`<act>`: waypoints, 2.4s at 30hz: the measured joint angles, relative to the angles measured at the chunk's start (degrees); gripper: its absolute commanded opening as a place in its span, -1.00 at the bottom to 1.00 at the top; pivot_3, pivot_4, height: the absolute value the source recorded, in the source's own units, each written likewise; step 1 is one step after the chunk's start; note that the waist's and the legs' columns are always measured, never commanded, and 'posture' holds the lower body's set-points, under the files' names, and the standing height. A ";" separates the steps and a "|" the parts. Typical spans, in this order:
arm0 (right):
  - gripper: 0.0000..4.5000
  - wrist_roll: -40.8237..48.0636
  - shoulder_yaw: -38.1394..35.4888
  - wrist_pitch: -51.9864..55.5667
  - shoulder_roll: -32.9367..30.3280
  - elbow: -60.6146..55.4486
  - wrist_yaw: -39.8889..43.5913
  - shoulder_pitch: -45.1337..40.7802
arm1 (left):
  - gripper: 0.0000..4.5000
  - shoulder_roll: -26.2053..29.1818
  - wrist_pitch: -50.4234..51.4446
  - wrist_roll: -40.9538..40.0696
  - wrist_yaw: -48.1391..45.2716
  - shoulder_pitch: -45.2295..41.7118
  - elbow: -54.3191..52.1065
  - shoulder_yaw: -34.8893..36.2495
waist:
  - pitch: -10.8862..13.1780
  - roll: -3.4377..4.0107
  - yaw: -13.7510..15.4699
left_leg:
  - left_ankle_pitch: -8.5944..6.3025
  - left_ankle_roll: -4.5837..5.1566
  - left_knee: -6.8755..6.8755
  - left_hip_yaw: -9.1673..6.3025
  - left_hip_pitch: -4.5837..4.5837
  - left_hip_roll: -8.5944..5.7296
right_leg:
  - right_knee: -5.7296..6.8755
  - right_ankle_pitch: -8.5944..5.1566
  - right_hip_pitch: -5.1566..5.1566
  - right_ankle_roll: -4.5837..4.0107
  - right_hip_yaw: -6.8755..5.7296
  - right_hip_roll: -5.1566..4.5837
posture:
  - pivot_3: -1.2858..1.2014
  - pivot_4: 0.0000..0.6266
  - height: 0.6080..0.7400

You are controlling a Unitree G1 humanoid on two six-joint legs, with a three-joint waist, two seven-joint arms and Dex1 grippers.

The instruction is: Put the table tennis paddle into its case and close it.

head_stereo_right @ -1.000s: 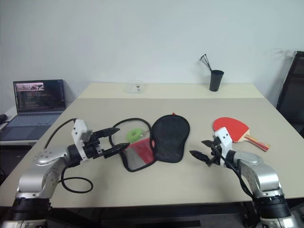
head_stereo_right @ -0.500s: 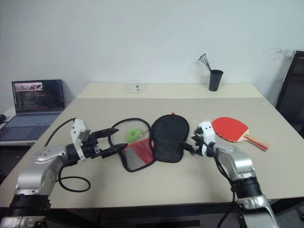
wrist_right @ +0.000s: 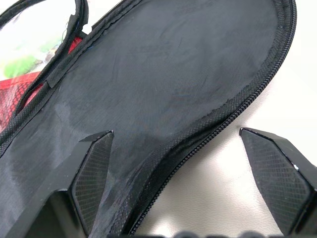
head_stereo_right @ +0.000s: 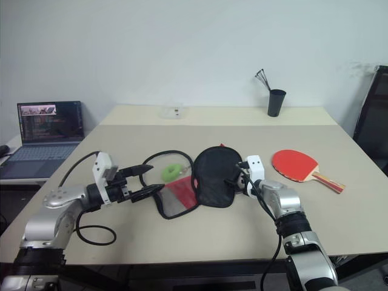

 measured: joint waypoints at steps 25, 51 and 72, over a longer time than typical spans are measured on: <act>-0.99 -0.33 -5.30 -1.34 4.73 2.61 -7.00 -2.00 | 1.00 -0.35 -0.76 0.17 -0.64 -1.19 0.01 -0.49 | 0.00 0.00 -0.93 | 0.00 0.00 -0.02 0.00 -0.06 0.01 | -0.03 0.00 -0.04 0.00 0.00 0.00 | 0.03 -0.52 1.00; -0.99 5.05 -15.31 18.52 -0.04 -17.74 -18.27 7.27 | 1.00 -3.45 -1.24 0.64 -4.84 -6.30 2.50 -6.22 | 0.00 0.00 -1.02 | -0.01 0.01 -0.03 -0.01 -0.11 0.00 | -0.07 -0.01 -0.06 0.01 0.00 0.01 | 0.03 -0.52 1.00; 0.98 1.47 -9.03 12.47 -14.66 -16.47 -5.67 7.99 | 1.00 -3.98 -0.36 0.26 -3.45 -4.89 -0.39 -6.27 | 0.01 0.01 -0.98 | -0.02 0.03 -0.04 0.00 -0.15 -0.03 | -0.14 -0.01 -0.07 0.02 0.01 0.01 | 0.03 -0.52 1.00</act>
